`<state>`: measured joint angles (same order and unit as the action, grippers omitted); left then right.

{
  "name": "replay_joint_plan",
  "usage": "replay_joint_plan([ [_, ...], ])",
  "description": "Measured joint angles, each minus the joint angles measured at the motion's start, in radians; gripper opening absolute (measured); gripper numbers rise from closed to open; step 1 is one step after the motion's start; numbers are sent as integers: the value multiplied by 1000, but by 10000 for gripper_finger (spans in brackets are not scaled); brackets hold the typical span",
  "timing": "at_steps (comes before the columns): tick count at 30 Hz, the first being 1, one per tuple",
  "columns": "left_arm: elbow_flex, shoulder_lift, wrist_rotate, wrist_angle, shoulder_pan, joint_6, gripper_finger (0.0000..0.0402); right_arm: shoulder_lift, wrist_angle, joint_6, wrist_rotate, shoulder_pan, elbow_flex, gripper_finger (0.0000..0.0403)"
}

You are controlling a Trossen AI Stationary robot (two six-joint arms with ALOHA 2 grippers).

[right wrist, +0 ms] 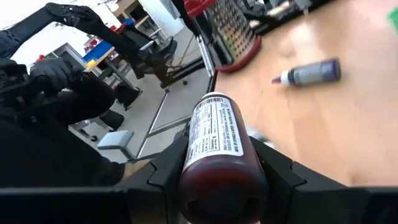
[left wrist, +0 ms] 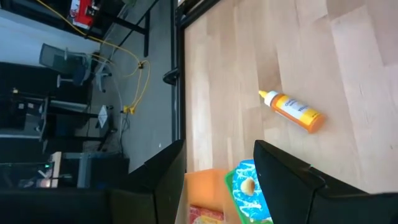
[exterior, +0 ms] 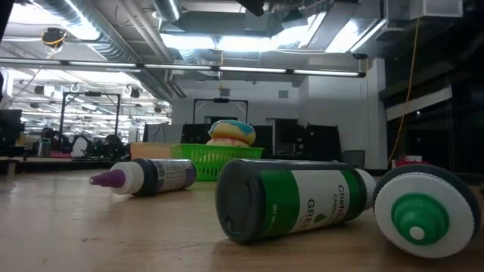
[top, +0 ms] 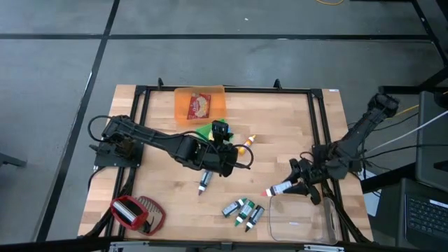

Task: Pick & Place Food Item
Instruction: Put the pink food coloring into the transparent bin

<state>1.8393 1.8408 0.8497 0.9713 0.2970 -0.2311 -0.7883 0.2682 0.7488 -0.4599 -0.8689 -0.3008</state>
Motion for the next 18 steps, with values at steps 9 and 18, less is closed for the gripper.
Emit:
replay_joint_plan([
  [9, 0, 0, -44, -94, -5, -68, 184, -157, 0, 350, -91, -219, 0, 145],
  [18, 0, 0, -144, -165, -17, -113, 184, -249, 38, 639, -96, -343, -1, 145],
])
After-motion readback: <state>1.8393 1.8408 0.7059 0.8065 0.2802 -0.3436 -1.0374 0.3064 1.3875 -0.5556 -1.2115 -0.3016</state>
